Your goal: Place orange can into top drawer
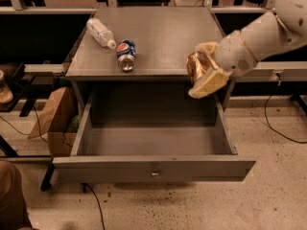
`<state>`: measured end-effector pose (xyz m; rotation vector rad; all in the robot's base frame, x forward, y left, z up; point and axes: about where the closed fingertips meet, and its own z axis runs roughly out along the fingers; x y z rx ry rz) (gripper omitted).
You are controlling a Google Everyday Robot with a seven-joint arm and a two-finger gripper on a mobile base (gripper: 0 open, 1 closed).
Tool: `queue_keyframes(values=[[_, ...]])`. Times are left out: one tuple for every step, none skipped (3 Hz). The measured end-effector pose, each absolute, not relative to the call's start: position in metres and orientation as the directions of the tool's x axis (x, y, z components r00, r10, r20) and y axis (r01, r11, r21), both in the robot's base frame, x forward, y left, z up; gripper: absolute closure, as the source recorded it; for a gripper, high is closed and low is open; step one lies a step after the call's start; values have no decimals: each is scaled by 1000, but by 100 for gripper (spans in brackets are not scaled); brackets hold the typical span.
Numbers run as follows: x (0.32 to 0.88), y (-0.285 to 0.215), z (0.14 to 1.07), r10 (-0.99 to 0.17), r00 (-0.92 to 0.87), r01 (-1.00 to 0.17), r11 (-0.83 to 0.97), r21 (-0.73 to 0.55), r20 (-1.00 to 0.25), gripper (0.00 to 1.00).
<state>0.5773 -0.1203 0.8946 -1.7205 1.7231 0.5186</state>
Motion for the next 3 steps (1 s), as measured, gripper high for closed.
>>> queue_keyframes(values=[[545,-100,835,-720,-3,-994,78,-77,-694,100],[536,-85,793,-724,-97,-991,130,3,-683,100],[548,-65,751,-706,-216,-974,205,97,-675,100]])
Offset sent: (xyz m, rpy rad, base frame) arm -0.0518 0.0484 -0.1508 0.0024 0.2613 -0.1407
